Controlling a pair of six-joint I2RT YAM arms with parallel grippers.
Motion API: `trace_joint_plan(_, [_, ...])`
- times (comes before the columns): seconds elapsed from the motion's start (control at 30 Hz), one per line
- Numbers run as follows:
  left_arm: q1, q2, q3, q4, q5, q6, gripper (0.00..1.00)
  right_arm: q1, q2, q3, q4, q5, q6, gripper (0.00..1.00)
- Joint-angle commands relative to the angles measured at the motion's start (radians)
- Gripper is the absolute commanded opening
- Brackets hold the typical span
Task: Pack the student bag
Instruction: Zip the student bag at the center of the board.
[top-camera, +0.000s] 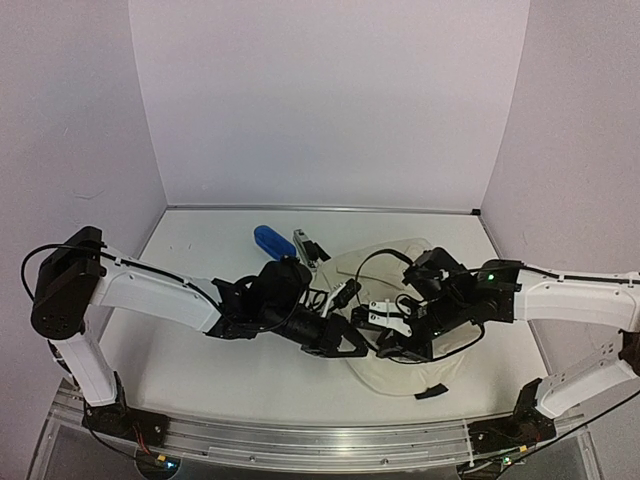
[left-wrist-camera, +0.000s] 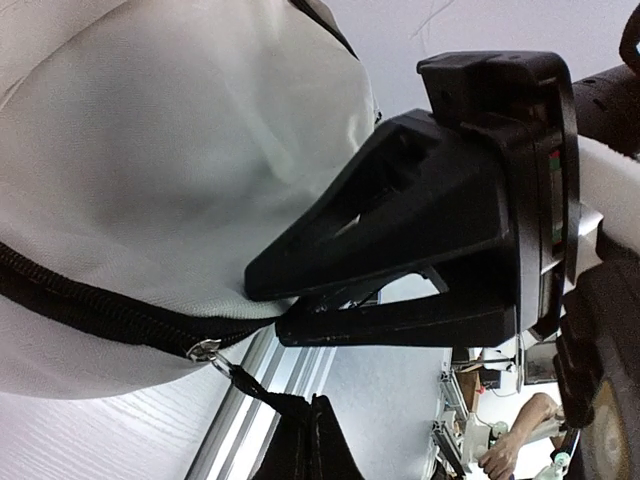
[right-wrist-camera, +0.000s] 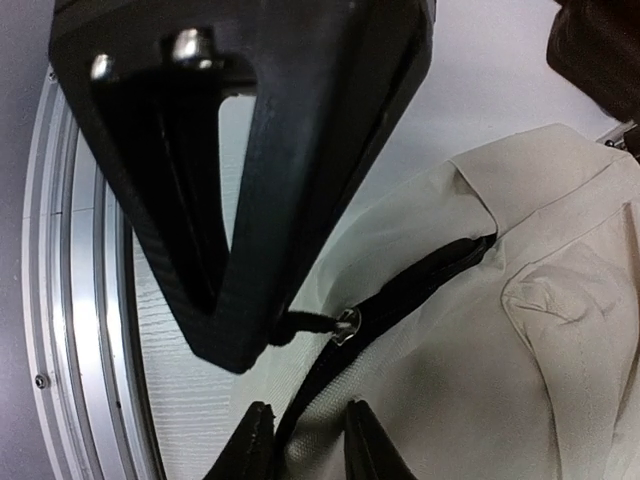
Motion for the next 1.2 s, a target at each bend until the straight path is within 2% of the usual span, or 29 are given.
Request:
trace_joint_plan(0.0, [0.039, -0.078, 0.002, -0.025, -0.071, 0.011, 0.0, -0.006, -0.025, -0.041, 0.015, 0.002, -0.002, 0.0])
trace_joint_plan(0.13, [0.103, -0.087, -0.02, -0.051, -0.114, -0.02, 0.0, -0.006, -0.05, -0.062, 0.008, 0.014, -0.016, 0.0])
trace_joint_plan(0.57, [0.214, -0.043, -0.054, -0.107, -0.153, -0.037, 0.0, -0.005, -0.114, -0.086, -0.088, 0.005, -0.06, 0.0])
trace_joint_plan(0.93, [0.232, -0.037, -0.067, -0.138, -0.155, 0.012, 0.0, -0.005, -0.155, -0.102, -0.16, 0.024, -0.098, 0.0])
trace_joint_plan(1.17, [0.296, -0.021, -0.086, -0.167, -0.145, 0.016, 0.0, -0.006, -0.169, -0.105, -0.193, 0.022, -0.112, 0.0])
